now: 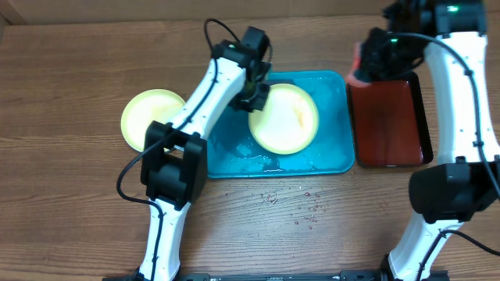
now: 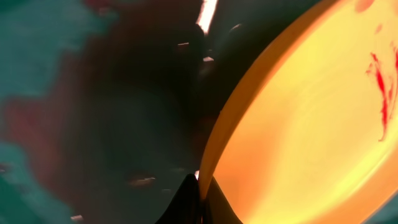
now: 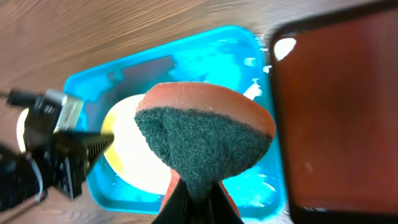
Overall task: Clean dirty plates on tray and stack at the side
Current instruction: 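Release the plate and move left gripper to the remaining yellow plate, then grip the second yellow plate rim and pull it left on the tray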
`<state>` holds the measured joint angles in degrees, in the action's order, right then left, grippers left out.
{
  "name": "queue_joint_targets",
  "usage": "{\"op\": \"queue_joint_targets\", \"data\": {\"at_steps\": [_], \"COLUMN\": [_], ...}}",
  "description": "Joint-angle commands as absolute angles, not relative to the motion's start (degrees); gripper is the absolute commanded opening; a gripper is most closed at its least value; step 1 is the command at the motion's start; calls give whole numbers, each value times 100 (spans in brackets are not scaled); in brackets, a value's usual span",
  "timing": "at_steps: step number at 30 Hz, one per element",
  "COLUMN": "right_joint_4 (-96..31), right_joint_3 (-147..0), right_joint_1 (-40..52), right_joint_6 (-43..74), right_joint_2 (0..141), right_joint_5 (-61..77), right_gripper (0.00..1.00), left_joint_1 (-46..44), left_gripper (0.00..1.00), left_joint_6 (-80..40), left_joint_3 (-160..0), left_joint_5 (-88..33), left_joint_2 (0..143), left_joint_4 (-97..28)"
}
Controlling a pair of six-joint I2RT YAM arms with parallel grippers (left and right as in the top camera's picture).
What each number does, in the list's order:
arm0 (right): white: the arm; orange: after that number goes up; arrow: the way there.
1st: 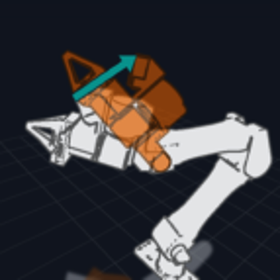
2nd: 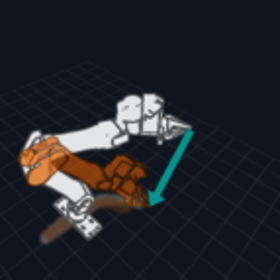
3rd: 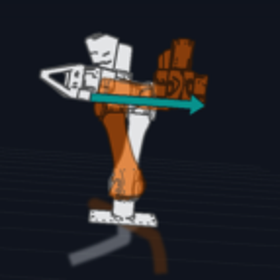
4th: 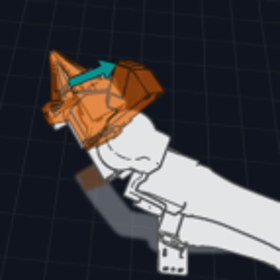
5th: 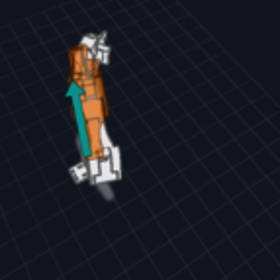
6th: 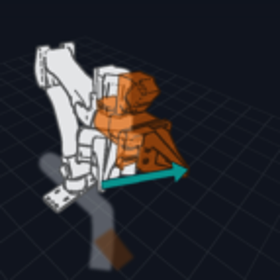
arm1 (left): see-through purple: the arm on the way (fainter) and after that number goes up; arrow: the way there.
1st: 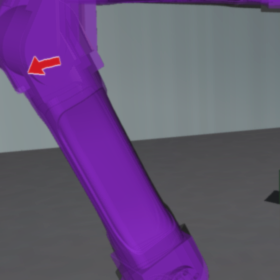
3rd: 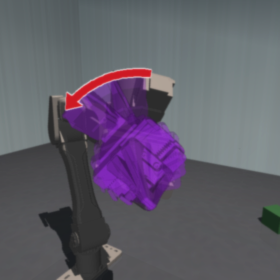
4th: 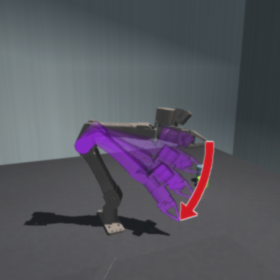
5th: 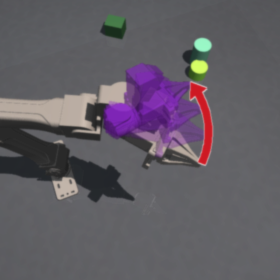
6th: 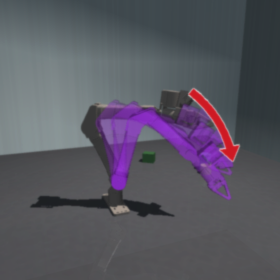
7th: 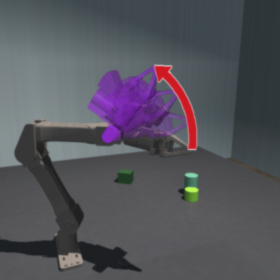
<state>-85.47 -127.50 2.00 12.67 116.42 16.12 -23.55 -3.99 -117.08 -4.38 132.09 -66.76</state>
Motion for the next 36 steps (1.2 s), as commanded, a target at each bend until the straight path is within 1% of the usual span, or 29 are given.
{"op": "queue_joint_targets", "data": {"at_steps": [1, 8, 9, 12, 13, 15, 16, 17, 18, 19, 21, 26, 28, 30, 34, 35, 36], "right_joint_4": [-8396, -8246, -8230, -8189, -8180, -8167, -8167, -8178, -8187, -8191, -8189, -8193, -8211, -8237, -8252, -8254, -8259], "right_joint_3": [-12820, -12820, -12820, -12820, -12820, -12820, -12820, -12820, -12820, -12820, -12820, -12820, -12820, -12820, -12820, -12820, -12820], "right_joint_1": [615, 1396, 1468, 1649, 1708, 1772, 1798, 1824, 1828, 1833, 1831, 1831, 1824, 1826, 1826, 1826, 1826], "right_joint_6": [1216, 1221, 1223, 1243, 1243, 1243, 1243, 1240, 1240, 1240, 1238, 1240, 1240, 1240, 1240, 1240, 1240], "right_joint_2": [11583, 12123, 12204, 12440, 12508, 12597, 12619, 12680, 12704, 12713, 12735, 12737, 12737, 12737, 12737, 12737, 12737], "right_joint_5": [1629, 1610, 1610, 1610, 1610, 1610, 1610, 1610, 1603, 1605, 1581, 1542, 1522, 1485, 1481, 1481, 1481], "right_gripper": [4, 4, 4, 4, 4, 4, 4, 4, 4, 4, 4, 4, 4, 4, 4, 4, 4], "left_joint_1": [-2202, -1955, -1940, -1872, -1841, -1776, -1723, -1586, -1507, -1433, -1313, -1321, -1402, -1455, -1516, -1518, -1520], "left_gripper": [4, 4, 10, 44, 56, 68, 72, 79, 80, 78, 68, 58, 53, 51, 42, 39, 27], "left_joint_6": [639, 508, 414, -32, -202, -515, -624, -845, -976, -1085, -1234, -1509, -1656, -1743, -1857, -1898, -1940], "left_joint_3": [-11596, -11128, -11098, -11078, -11078, -11078, -11078, -11078, -11078, -11078, -11078, -10940, -10672, -10473, -10309, -10309, -10311], "left_joint_5": [191, 185, 187, 174, 141, -34, -211, -716, -1017, -1297, -1590, -1594, -1597, -1597, -1594, -1594, -1597], "left_joint_2": [13200, 13200, 13200, 13200, 13200, 13200, 13200, 13200, 13200, 13200, 13200, 13200, 13200, 13200, 13200, 13200, 13200], "left_joint_4": [-6707, -6663, -6670, -6757, -6792, -6877, -6930, -7072, -7150, -7227, -7426, -7596, -7376, -7177, -6842, -6805, -6785]}}
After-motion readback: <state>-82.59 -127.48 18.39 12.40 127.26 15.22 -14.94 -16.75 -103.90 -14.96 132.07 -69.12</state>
